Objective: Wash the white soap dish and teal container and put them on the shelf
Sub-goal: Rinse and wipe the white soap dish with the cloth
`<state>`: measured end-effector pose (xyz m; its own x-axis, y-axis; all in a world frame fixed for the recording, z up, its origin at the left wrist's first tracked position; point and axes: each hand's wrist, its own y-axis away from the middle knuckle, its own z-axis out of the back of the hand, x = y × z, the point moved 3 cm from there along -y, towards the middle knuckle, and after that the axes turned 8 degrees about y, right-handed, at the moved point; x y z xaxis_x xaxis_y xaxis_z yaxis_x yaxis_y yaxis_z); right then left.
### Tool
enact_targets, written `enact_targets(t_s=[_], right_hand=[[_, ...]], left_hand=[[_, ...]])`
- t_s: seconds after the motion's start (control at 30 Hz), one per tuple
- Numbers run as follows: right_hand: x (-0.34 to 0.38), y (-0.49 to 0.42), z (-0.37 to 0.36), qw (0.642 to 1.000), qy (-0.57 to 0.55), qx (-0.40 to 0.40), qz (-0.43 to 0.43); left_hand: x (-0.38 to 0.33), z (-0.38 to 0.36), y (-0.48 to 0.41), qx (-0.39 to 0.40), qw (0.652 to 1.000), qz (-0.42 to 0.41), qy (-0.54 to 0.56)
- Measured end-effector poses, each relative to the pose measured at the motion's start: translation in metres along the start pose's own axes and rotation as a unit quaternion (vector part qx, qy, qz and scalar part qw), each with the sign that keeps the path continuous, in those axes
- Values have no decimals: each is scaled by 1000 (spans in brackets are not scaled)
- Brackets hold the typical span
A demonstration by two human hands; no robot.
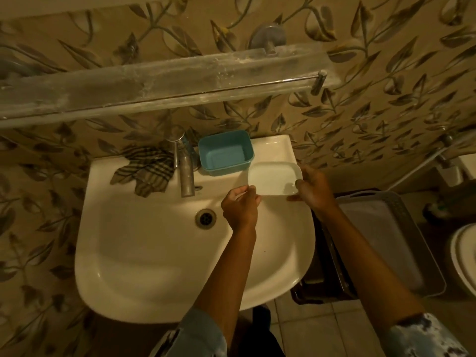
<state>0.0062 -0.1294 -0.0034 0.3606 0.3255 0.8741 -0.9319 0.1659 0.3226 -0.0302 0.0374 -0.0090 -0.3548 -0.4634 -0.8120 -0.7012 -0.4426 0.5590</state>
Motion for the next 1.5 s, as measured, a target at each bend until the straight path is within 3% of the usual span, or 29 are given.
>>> enact_targets(t_s=[0.23, 0.33, 0.47, 0.7, 1.13, 1.5], right_hand=[[-5, 24, -33, 971, -177, 97, -125], [-3, 34, -46, 942, -259, 166, -132], [-1, 43, -57, 930, -279, 198, -133], [14, 52, -72, 951, -229, 186, -91], [57, 65, -70, 976, -159, 146, 30], [93, 84, -59, 977, -75, 113, 165]], left_hand=[[-16, 39, 3, 47, 999, 16, -10], [-20, 54, 1, 65, 998, 21, -12], [-25, 70, -3, 74, 997, 8, -22], [-34, 91, -12, 93, 995, 20, -25], [-53, 142, -15, -3, 999, -28, -19], [-56, 164, -7, -27, 999, -31, -8]])
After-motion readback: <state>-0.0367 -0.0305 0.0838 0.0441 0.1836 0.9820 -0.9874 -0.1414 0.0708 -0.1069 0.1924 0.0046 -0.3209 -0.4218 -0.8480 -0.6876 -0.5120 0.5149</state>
